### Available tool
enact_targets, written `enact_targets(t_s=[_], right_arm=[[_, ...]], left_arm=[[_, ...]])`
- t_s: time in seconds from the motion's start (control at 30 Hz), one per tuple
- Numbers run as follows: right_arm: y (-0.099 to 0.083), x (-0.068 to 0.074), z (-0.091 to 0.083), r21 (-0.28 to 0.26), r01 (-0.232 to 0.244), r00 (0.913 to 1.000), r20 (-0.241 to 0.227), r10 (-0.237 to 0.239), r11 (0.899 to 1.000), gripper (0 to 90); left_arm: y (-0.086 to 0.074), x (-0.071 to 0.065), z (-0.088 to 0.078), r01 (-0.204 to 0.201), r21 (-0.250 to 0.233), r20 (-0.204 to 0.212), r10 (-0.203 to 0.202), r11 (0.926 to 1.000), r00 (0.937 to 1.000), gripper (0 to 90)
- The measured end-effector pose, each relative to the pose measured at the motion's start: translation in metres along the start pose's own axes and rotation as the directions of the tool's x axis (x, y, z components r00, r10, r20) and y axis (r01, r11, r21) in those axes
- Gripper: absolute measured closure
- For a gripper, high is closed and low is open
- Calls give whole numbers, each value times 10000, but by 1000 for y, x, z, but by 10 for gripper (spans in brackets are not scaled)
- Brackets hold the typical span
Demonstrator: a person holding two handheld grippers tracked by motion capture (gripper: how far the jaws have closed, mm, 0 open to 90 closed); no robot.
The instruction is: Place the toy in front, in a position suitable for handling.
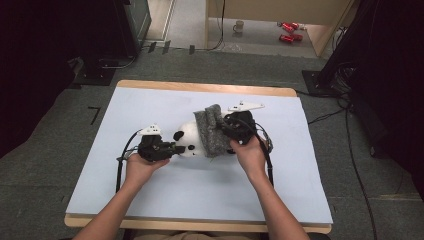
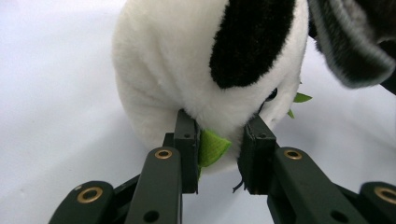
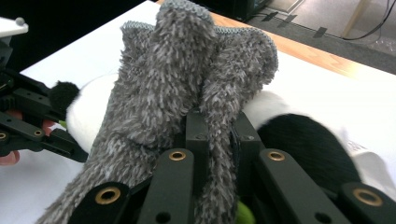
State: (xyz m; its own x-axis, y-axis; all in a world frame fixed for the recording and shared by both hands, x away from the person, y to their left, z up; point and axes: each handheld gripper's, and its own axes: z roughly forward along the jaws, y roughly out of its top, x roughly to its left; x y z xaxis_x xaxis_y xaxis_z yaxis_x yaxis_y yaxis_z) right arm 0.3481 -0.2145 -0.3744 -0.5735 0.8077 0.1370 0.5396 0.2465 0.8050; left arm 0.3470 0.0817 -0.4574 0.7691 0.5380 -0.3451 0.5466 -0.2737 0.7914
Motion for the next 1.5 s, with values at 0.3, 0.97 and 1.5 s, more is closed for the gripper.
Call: enact_targets(t_s=[0.3,0.97,1.5], right_arm=[[1,-15,-12,-185,-411,9989,202,415,9990,818],[10,-18,-52,-1043,-1172,9922,-547,1119,9876,830],[10,47,2,-214,-308,9727,-2306,250,9993,829]], left_arm=[[0,5,-1,-12,-15,-77,12,10000,10000,721],[1,9,0,-112,45,-111,113,9999,9999,702],[2,-9,2,-339,-135,-238,336,9993,9992,704]])
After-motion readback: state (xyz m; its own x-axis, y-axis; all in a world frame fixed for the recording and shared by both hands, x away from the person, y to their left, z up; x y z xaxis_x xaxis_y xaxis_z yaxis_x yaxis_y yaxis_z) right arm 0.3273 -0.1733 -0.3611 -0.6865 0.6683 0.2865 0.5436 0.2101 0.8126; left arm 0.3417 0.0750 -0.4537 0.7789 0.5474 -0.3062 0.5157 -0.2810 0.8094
